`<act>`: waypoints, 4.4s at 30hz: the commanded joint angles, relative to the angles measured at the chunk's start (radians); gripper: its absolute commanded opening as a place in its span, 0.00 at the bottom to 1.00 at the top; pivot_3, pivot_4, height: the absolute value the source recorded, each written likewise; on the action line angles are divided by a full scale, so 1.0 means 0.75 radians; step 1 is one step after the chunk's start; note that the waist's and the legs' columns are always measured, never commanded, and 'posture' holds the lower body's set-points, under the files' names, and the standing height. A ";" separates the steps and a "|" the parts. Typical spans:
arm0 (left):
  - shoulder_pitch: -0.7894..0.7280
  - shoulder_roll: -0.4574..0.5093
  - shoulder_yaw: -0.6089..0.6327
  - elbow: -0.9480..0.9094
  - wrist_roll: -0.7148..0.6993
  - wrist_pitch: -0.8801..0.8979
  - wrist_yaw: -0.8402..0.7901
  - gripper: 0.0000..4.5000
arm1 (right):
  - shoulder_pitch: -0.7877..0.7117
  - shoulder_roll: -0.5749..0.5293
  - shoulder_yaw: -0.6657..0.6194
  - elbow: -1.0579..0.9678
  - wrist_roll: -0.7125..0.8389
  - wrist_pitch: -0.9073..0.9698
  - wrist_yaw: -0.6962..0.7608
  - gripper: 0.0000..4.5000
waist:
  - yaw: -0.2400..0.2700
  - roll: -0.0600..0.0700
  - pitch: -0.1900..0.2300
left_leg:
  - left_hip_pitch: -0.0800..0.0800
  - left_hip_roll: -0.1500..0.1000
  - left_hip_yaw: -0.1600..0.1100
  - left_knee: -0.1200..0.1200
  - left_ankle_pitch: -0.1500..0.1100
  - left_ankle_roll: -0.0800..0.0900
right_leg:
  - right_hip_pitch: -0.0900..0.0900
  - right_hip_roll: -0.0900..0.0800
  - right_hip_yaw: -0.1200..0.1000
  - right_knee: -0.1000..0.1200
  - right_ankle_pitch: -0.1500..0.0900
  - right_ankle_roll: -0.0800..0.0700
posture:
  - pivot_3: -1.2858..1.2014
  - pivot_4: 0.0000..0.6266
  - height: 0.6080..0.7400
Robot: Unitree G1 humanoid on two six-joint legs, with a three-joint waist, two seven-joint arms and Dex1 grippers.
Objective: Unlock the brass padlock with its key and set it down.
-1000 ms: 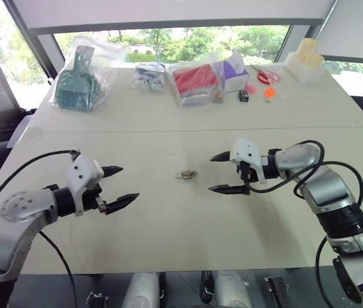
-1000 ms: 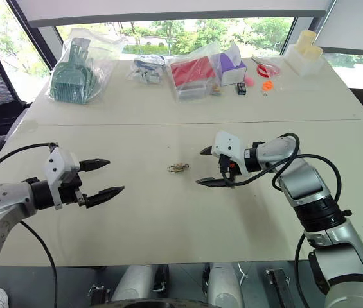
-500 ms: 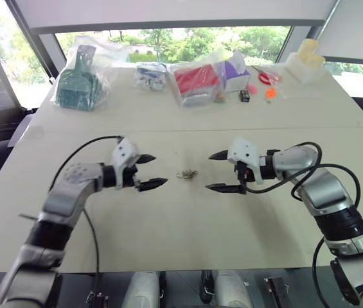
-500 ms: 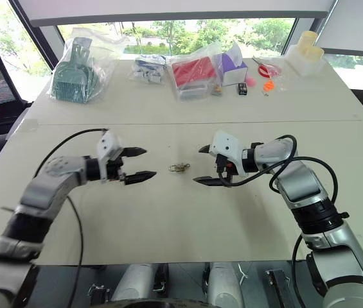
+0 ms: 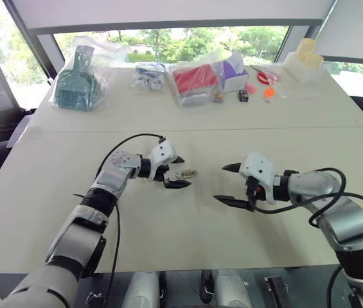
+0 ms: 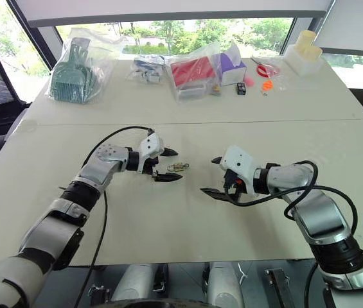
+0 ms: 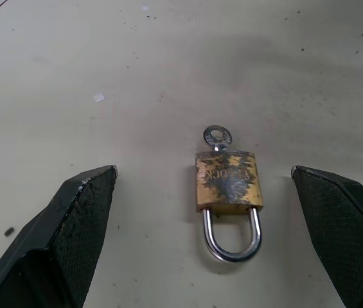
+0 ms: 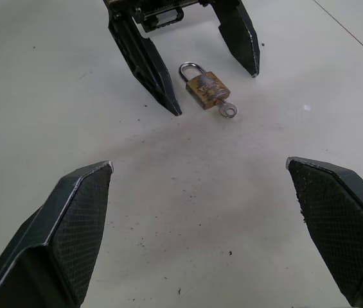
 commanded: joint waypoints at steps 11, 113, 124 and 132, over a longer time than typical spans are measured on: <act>0.041 0.048 -0.010 0.017 0.095 -0.029 -0.036 0.30 | -0.045 -0.022 0.003 -0.012 0.016 -0.024 -0.025 1.00 | -0.006 -0.001 0.000 | 0.001 0.001 0.000 0.001 0.000 0.001 | 0.001 0.000 0.000 0.001 0.001 -0.001 | 0.52 0.24 1.00; 0.028 0.347 0.215 -0.807 -0.477 0.813 -0.344 0.17 | -0.569 0.175 0.281 0.796 -0.832 -1.818 -0.380 0.90 | -0.039 -0.003 0.001 | 0.001 0.001 0.006 0.000 0.007 -0.012 | -0.001 0.001 0.003 0.004 0.000 0.001 | 0.52 0.24 1.00; -0.010 0.341 0.205 -0.758 -0.473 0.789 -0.344 0.17 | -0.574 0.223 0.327 0.772 -0.808 -1.942 -0.452 0.90 | -0.044 -0.003 0.001 | 0.001 0.001 0.006 0.000 0.007 -0.012 | -0.001 0.001 0.003 0.005 0.000 0.001 | 0.52 0.24 1.00; -0.010 0.342 0.202 -0.783 -0.483 0.794 -0.356 0.17 | -0.602 0.231 0.362 0.817 -0.801 -1.988 -0.433 0.59 | -0.044 -0.003 0.001 | 0.001 0.001 0.005 0.000 0.007 -0.012 | -0.001 0.001 0.004 0.005 0.000 0.001 | 0.52 0.24 1.00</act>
